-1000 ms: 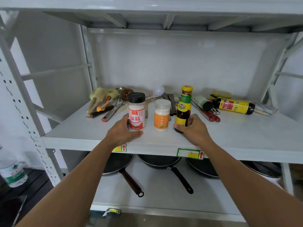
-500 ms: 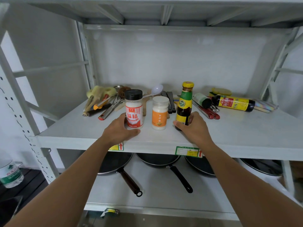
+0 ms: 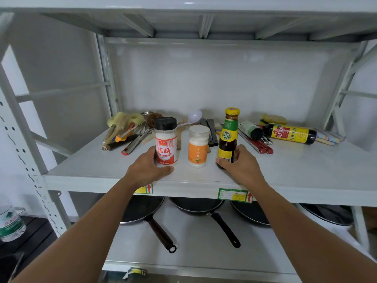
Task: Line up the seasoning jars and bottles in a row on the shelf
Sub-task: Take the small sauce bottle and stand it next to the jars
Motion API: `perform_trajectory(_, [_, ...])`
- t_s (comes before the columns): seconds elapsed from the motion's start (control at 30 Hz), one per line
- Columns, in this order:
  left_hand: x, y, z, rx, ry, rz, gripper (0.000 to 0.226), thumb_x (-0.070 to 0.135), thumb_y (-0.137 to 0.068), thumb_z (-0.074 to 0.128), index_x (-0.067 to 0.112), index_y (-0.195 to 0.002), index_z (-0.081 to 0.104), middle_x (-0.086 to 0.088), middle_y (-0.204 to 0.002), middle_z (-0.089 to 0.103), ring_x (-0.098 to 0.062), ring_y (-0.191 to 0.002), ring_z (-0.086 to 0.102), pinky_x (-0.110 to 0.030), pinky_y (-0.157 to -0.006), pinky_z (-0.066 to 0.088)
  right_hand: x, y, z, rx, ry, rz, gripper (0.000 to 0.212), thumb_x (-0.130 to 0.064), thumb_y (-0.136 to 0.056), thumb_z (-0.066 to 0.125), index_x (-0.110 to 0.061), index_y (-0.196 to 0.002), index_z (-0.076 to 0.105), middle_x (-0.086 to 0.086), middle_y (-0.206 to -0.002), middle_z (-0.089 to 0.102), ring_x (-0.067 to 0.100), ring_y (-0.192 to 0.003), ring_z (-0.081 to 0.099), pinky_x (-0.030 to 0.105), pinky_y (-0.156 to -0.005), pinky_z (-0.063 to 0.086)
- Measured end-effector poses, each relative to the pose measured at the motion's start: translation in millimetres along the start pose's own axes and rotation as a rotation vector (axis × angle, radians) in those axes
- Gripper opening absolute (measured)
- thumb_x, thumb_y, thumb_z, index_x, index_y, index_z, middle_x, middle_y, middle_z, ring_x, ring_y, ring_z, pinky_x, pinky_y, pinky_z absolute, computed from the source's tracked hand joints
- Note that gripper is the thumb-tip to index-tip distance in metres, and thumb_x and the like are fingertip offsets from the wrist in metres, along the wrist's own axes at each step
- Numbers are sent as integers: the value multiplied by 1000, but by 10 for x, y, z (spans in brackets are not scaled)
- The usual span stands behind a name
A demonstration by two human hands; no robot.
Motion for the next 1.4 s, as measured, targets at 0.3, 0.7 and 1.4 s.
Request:
perform_trajectory(0.3, [-13,-9,6,-2,2,-7,89,49,-84,82,29,-156,33,2,-157,48,-23,-140,52,-46,-112,45,-37,-1,-22,9,-16,-22,60,-48,-77,84,-22,-124,57,-4,-113,66,11,-95,63,19,-68,43])
perform_trajectory(0.7, [-33,-24,3,0,-19,-13,91,53,-82,82,30,-156,33,3,-157,49,-22,-139,52,-47,-112,46,-12,1,12,-6,22,-19,65,-48,-74,85,-25,-127,58,-2,-118,65,16,-105,63,30,-86,51])
perform_trajectory(1.4, [-22,-15,-2,2,-14,-1,90,52,-83,81,29,-156,33,3,-157,49,-23,-139,53,-47,-111,47,-63,35,-21,-23,-8,-12,71,-36,-80,84,-21,-139,48,-1,-128,64,15,-106,60,28,-87,47])
Point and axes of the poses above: each hand's wrist, its own y-axis away from the middle knuckle, its own z-axis out of the palm, x = y × z, the point moved 10 cm from there along -y, towards the middle knuckle
